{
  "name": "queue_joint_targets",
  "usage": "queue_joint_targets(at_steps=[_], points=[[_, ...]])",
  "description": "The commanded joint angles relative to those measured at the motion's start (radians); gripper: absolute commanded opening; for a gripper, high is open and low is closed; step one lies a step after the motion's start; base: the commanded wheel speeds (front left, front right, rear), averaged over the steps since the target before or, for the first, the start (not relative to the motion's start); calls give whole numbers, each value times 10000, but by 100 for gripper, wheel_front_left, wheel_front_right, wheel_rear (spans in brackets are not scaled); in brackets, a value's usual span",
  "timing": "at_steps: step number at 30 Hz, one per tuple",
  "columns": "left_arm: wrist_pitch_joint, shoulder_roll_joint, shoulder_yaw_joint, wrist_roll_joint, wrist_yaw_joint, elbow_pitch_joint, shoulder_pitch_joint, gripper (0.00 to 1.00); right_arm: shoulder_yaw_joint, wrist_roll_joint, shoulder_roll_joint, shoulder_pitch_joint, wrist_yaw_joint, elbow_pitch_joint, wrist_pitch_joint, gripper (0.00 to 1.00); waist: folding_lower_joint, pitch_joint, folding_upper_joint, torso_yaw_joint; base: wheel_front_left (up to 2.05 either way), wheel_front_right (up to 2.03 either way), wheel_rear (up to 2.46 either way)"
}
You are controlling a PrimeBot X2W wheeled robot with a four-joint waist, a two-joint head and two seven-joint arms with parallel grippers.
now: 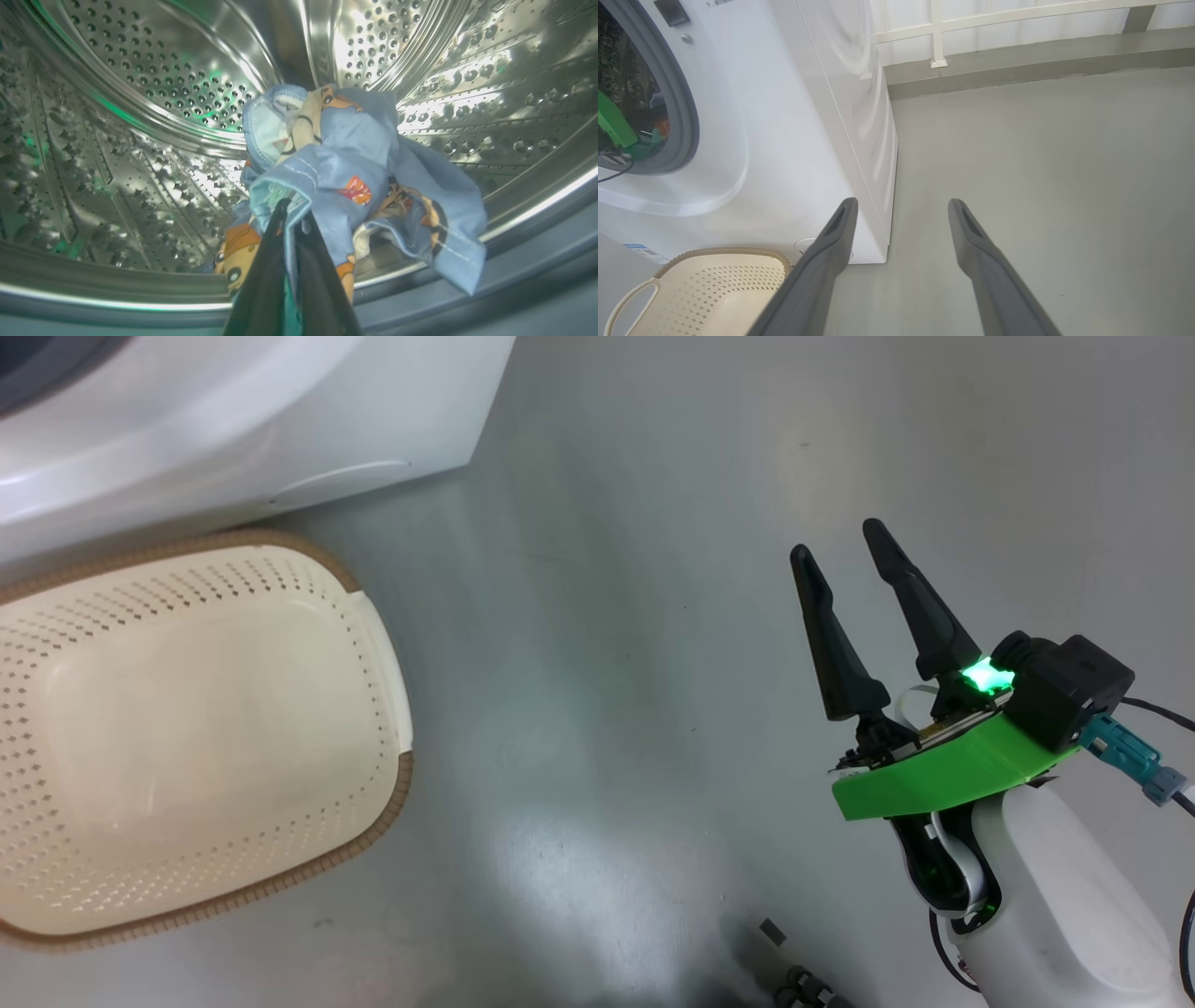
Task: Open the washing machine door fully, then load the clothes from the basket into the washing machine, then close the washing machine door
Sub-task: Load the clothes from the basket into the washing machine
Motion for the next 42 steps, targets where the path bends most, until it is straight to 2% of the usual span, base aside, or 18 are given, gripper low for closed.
queue_joint_targets(at_steps=[1,3,5,7,8,16,24,28,35,42], points=[[-52,534,98,-41,62,74,-251,0,172,107,-85,397,73,-172,-78,100,0,-101,-1,-36,0,0,0],[-52,550,44,-40,39,431,-403,0,168,111,-111,438,73,-162,-78,100,0,-149,-1,-18,0,0,0],[-52,511,30,-87,29,710,-517,13,156,113,-129,459,73,-158,-78,100,0,-198,-1,17,0,0,0],[-52,449,57,-169,49,855,-590,47,162,109,-135,451,73,-163,-78,100,0,-248,-1,59,0,0,0],[-52,398,61,-205,54,896,-584,100,159,106,-141,447,73,-158,-78,100,0,-297,-1,94,0,0,0],[-53,131,175,-512,49,622,-158,100,156,104,-254,479,73,-119,-78,100,0,-671,-1,297,0,0,0],[-53,-224,325,-895,-326,335,744,100,89,99,-427,603,73,-60,-78,100,0,-1249,-1,587,0,0,0],[-53,-576,342,-988,-373,-96,1459,100,49,82,-522,677,73,-28,-78,100,0,-1585,-1,809,0,0,0],[-53,-795,448,-1151,-591,-888,2607,100,70,78,-740,752,73,92,-78,100,0,-2151,-1,1116,0,0,0],[-53,-1239,600,-1297,-762,-1849,4263,100,-90,104,-1113,1048,73,253,-78,100,0,-3148,-1,1533,0,0,0]])
